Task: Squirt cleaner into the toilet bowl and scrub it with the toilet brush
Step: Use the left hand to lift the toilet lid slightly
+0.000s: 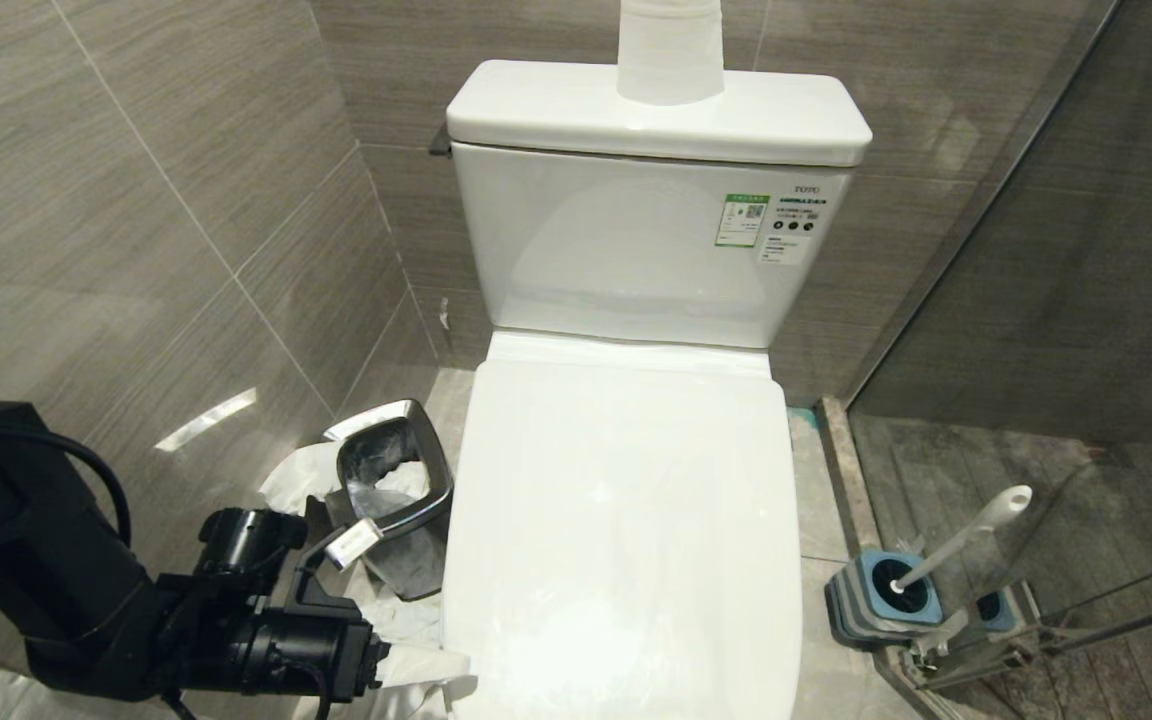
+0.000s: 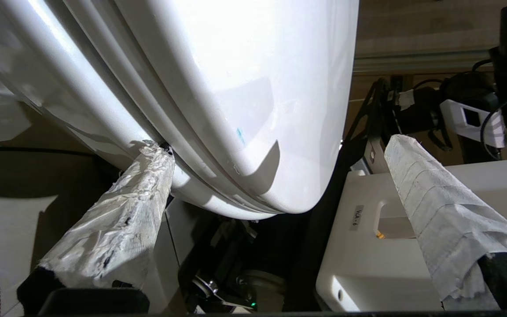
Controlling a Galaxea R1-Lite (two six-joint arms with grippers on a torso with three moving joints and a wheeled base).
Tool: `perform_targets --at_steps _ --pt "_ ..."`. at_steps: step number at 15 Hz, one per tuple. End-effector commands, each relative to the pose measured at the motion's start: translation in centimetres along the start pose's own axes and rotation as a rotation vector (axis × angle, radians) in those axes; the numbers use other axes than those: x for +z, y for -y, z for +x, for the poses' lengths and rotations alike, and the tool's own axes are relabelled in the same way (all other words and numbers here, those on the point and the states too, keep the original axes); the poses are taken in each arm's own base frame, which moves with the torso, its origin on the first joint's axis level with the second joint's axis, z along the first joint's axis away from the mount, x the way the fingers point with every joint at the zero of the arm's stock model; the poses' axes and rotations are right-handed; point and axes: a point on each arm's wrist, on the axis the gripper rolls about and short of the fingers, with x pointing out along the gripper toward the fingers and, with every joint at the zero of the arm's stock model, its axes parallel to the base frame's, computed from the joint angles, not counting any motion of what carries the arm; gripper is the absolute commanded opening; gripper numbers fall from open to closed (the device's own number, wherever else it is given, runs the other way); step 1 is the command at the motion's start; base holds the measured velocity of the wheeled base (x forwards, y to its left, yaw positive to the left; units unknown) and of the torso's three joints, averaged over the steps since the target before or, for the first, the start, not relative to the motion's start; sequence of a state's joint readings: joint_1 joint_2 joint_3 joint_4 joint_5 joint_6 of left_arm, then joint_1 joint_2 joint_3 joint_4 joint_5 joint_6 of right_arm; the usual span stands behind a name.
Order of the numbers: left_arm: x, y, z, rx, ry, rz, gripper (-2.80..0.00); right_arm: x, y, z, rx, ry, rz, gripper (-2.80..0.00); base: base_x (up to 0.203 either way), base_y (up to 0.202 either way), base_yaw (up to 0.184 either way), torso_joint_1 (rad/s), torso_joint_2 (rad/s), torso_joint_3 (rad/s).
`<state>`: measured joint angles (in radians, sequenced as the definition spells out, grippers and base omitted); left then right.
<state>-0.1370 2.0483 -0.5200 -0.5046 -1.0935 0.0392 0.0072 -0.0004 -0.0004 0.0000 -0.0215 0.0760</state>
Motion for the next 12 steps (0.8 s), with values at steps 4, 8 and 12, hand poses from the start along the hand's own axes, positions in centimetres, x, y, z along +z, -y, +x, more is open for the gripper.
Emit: perform_targets --at_steps 4,8,12 --pt "0.19 -0.39 0.22 0.075 0.001 0.042 0.0 -0.01 0.0 0.01 0.0 -0.001 0.001 -2.8 0.0 0.0 0.0 0.0 0.0 0.0" --pt "0.46 -0.25 0.32 0.106 0.008 0.073 0.0 -0.01 0.0 0.01 0.0 -0.001 0.001 -2.8 0.0 0.0 0.0 0.0 0.0 0.0" --pt "0.24 -0.07 0.39 0.093 0.001 0.069 0.0 -0.01 0.0 0.01 0.0 -0.001 0.001 -2.8 0.0 0.0 0.0 0.0 0.0 0.0"
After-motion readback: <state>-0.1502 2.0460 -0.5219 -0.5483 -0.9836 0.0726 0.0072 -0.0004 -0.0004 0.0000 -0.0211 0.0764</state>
